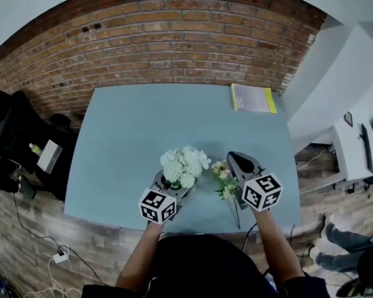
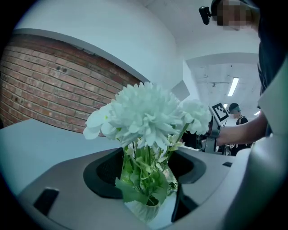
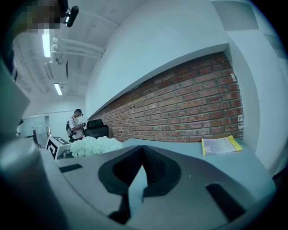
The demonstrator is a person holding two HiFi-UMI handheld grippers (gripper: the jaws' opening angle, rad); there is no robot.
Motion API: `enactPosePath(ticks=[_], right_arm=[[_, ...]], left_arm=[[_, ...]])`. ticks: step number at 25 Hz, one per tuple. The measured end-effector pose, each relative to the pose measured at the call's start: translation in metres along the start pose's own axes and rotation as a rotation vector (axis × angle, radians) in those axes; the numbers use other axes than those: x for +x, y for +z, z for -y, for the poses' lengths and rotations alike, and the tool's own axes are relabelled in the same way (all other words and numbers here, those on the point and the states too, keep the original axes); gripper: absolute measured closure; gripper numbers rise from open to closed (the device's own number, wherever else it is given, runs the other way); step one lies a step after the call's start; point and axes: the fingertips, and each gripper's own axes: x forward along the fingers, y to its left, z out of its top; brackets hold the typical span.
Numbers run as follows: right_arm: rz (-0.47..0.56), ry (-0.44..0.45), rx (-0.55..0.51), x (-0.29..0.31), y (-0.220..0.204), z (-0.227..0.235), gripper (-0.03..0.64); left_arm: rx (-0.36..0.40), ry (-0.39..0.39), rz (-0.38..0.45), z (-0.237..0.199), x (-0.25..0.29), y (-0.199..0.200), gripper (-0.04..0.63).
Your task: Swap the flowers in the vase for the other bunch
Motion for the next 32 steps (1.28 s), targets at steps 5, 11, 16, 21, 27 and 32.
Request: enactPosePath(ticks=[5, 11, 16, 21, 27, 32], right_arm=[[0.004, 0.000, 0.010, 0.002, -0.001, -0.002, 0.612], [0.015, -0.011, 0.021, 0.003, 0.002, -0.001, 0.612], [0.029, -0.014, 0.014, 0.005, 0.007, -0.001, 0.612], [0.042, -0.003, 0.010, 0.006, 0.016, -0.005, 0.612], [0.050, 0.006, -0.001, 0.006, 0.019, -0.013, 0.612], [0.047, 0.011, -0.011, 0.005, 0.020, -0.021, 0.612]], left_arm=[[0.001, -0.005, 0.011, 0.002, -0.003, 0.005, 0.291], [-0.002, -0.022, 0.037, 0.005, -0.003, 0.016, 0.293], [0.007, -0.027, 0.071, 0.005, -0.005, 0.031, 0.293], [0.020, -0.042, 0.105, 0.007, -0.010, 0.053, 0.295], [0.055, -0.058, 0.132, 0.014, -0.011, 0.071, 0.295], [0.093, -0.076, 0.137, 0.020, -0.015, 0.082, 0.295]])
